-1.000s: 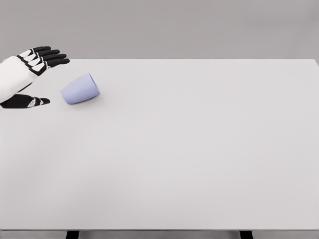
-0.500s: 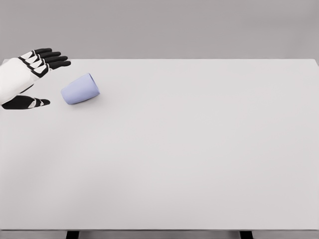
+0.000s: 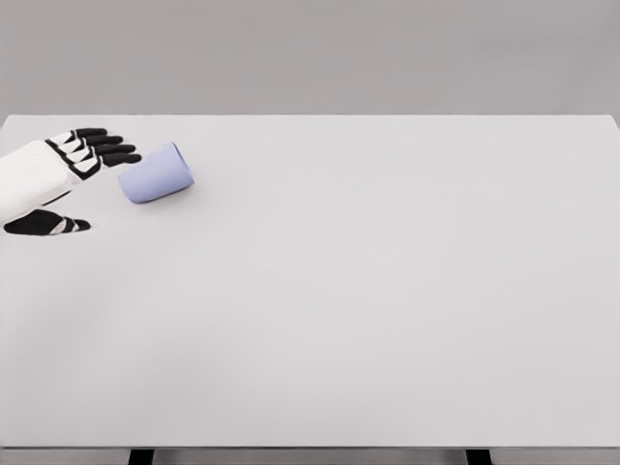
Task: Flip the cup with left arm and place it on the table
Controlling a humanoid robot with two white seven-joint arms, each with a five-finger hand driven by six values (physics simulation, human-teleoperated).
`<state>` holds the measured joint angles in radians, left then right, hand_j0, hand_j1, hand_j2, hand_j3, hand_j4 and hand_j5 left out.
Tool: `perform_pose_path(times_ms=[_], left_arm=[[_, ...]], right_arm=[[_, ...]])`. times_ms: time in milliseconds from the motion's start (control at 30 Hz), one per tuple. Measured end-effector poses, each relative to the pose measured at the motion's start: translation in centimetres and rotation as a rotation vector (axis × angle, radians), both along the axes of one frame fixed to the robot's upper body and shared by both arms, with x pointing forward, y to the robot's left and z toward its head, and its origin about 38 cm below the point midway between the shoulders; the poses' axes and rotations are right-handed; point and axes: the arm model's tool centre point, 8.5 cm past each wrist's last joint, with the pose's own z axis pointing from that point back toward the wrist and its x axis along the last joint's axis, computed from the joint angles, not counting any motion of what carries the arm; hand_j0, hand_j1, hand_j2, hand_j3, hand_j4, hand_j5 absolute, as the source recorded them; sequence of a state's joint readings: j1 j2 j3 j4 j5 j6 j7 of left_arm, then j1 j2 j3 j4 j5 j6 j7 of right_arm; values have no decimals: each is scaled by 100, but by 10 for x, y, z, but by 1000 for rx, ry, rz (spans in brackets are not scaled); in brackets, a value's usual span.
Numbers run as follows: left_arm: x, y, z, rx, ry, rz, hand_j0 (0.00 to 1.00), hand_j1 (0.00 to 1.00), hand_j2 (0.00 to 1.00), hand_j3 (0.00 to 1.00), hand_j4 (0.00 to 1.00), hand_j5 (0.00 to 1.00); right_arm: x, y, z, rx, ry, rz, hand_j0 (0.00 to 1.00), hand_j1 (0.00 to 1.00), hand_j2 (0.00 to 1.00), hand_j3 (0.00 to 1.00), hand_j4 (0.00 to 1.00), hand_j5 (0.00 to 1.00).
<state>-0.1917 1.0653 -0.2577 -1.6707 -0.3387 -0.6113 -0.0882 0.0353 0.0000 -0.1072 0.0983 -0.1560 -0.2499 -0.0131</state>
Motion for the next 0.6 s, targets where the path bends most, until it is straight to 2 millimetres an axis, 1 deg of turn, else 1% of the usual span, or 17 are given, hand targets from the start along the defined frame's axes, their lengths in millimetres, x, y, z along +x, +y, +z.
perform_pose_path(times_ms=[167,333,467,600], left_arm=[[-2,10,8,44,7,8,100,100,100,100,100,100],[-4,11,-4,1,74,9,100,100,100,100,100,100],[-8,15,-9,-53,151,11,100,100,100,100,100,100],[-14,18,-1,-75,190,5,100,100,100,100,100,100]], right_arm=[[0,0,0,0,0,0,100,100,100,100,100,100],[0,0,0,0,0,0,100,100,100,100,100,100],[1,0,0,0,-2,0,100,100,100,100,100,100],[0,0,0,0,0,0,100,100,100,100,100,100]])
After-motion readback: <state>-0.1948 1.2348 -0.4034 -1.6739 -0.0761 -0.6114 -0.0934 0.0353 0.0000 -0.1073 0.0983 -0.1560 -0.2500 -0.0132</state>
